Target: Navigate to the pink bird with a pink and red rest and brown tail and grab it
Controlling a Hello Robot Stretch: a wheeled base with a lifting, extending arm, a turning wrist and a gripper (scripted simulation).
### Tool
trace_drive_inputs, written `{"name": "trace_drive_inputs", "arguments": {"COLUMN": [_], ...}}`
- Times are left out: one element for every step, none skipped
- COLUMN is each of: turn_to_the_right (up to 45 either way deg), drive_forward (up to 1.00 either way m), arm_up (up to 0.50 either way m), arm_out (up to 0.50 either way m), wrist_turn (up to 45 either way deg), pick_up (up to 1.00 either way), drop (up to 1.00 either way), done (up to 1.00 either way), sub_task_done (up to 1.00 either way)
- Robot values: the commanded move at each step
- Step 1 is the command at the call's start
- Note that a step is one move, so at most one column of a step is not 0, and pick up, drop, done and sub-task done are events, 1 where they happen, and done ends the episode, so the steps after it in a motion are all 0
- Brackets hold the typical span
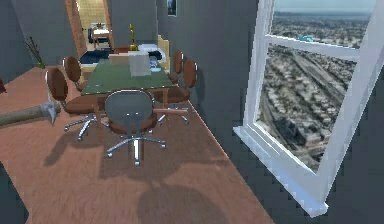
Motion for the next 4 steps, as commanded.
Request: {"name": "trace_drive_inputs", "arguments": {"turn_to_the_right": [0.0, 0.0, 0.0, 0.0], "drive_forward": [0.0, 0.0, 0.0, 0.0], "arm_up": [0.0, 0.0, -0.3, 0.0], "arm_out": [0.0, 0.0, 0.0, 0.0], "wrist_turn": [45.0, 21.0, 0.0, 0.0], "pick_up": [0.0, 0.0, 0.0, 1.0], "drop": [0.0, 0.0, 0.0, 0.0], "done": [0.0, 0.0, 0.0, 0.0], "sub_task_done": [0.0, 0.0, 0.0, 0.0]}}
